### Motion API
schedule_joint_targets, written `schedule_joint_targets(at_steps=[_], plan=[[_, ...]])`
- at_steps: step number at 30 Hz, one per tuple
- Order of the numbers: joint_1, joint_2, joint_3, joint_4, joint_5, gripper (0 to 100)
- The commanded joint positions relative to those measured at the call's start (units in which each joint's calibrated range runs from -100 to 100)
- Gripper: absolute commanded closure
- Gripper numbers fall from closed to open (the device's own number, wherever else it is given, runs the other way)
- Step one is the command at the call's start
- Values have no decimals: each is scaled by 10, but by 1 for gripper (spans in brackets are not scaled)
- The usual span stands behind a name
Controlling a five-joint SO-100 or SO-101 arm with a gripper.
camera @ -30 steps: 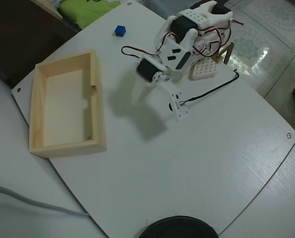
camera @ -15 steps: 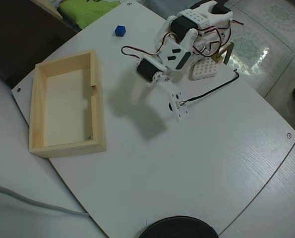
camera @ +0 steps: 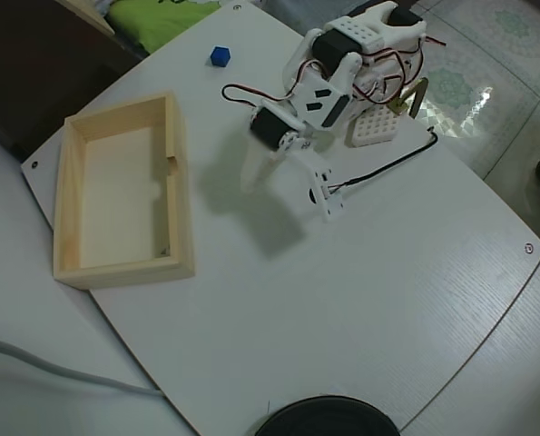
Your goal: Pick up the small blue cube and put it into the box
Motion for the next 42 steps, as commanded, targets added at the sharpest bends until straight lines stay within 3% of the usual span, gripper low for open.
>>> schedule_joint_targets(at_steps=[1,42], plan=[[-3,-4,9,-8,1,99],[-7,-4,8,-7,-3,99]])
